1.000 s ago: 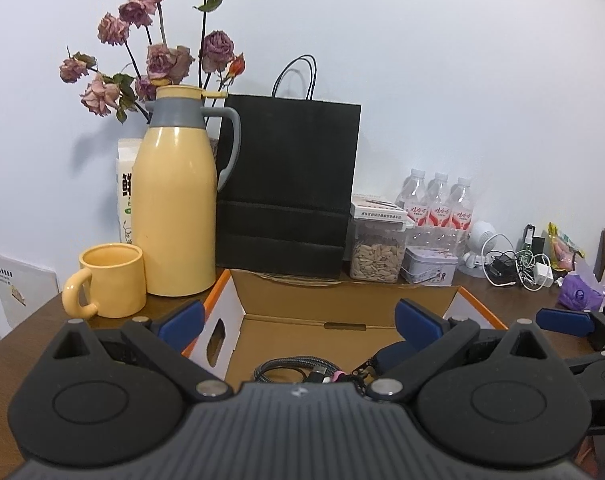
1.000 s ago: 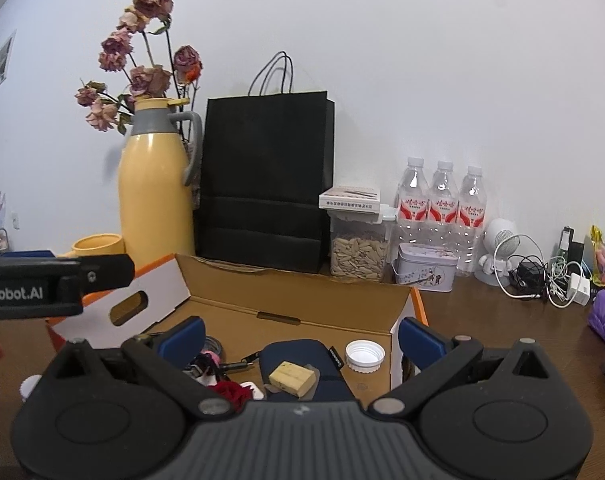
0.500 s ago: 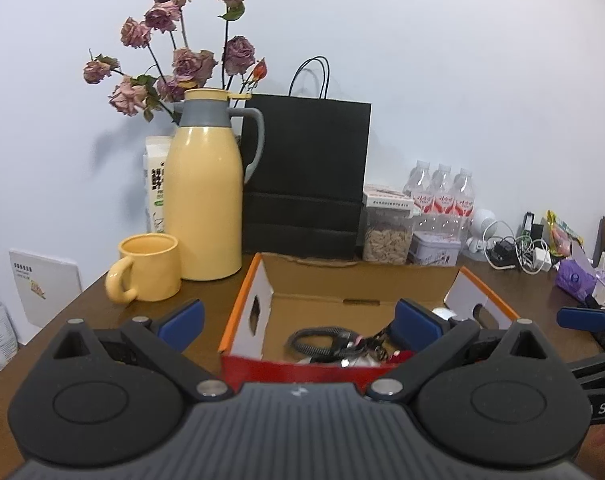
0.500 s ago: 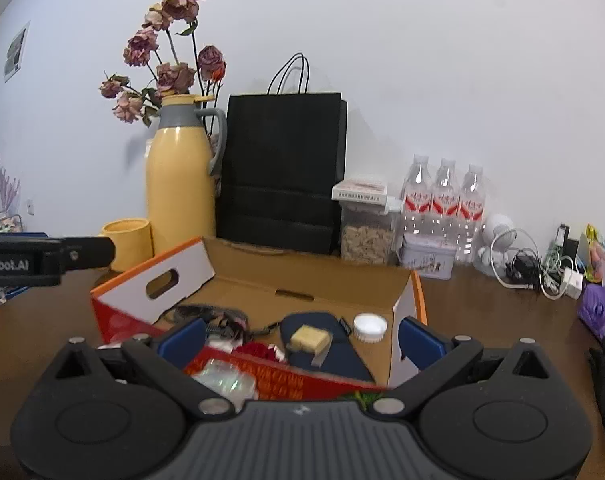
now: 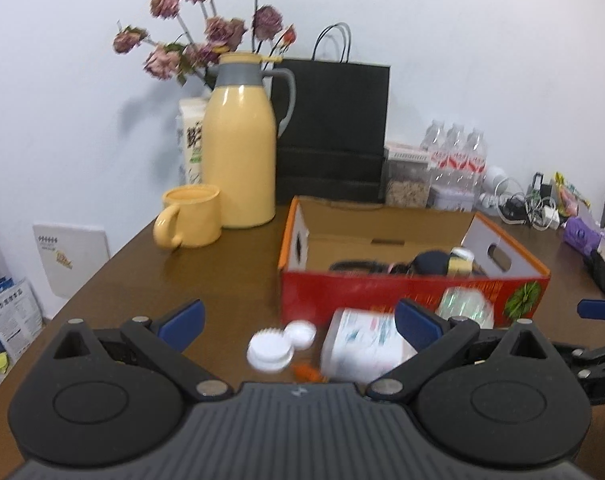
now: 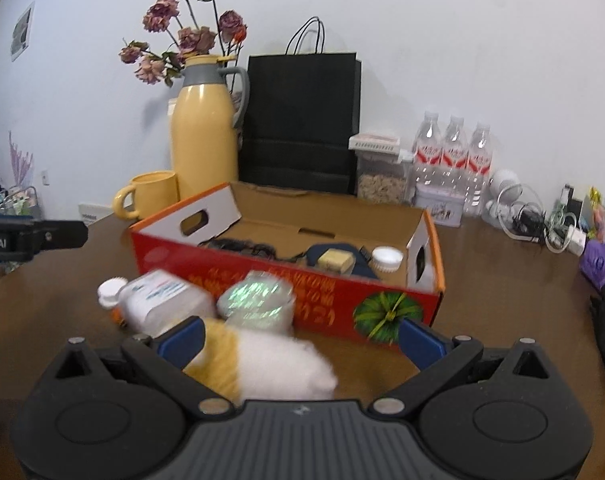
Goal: Organize objects
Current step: 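Move both tools back over the table toward the plush toy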
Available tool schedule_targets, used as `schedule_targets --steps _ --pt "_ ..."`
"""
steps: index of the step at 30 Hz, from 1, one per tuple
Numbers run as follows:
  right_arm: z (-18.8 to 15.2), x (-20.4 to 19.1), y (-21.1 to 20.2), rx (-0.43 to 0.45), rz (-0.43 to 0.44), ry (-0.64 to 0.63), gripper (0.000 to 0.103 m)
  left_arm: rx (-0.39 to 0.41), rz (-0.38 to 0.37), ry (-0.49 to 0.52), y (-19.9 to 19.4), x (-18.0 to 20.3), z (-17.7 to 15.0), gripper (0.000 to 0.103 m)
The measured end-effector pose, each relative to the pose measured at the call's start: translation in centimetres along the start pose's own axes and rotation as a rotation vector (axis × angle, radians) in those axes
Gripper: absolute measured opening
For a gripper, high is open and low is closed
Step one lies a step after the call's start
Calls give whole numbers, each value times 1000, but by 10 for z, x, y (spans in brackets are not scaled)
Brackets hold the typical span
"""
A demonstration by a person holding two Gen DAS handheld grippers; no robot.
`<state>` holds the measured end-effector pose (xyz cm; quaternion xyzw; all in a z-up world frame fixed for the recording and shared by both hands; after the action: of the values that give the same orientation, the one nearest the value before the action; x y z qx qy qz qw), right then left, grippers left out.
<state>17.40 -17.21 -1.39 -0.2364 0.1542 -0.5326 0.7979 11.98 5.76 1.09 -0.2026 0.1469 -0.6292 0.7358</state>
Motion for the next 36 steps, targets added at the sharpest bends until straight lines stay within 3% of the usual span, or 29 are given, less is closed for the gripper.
schedule_targets --steps 7,12,24,28,33,36 --pt "-13 -17 -3 -62 43 46 103 -39 37 -28 -15 -20 -26 103" --pt "-19 -19 2 -99 87 163 103 -39 48 -33 -25 -26 -37 103" --pt "-20 -29 -4 -85 30 165 101 -45 45 -70 -33 -41 -50 103" --pt "-21 -24 -11 -101 52 196 101 -47 48 -84 -34 -46 -52 103" --pt "-17 -28 -7 -139 98 200 92 -48 40 -103 -35 -53 -55 103" --pt "-16 -31 7 -182 116 220 79 -55 37 -113 -34 -56 -58 103"
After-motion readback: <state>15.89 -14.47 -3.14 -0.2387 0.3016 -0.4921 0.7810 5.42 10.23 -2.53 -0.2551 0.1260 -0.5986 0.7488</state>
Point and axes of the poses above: each gripper's, at about its wrist camera, not at the fingertips, and y roughly the way its jaws point, x to its right, z to its top, the point moved 1 cm from there along y, roughly the way its jaws point, and after that the axes turned 4 degrees about -x, right-handed, at the moved point
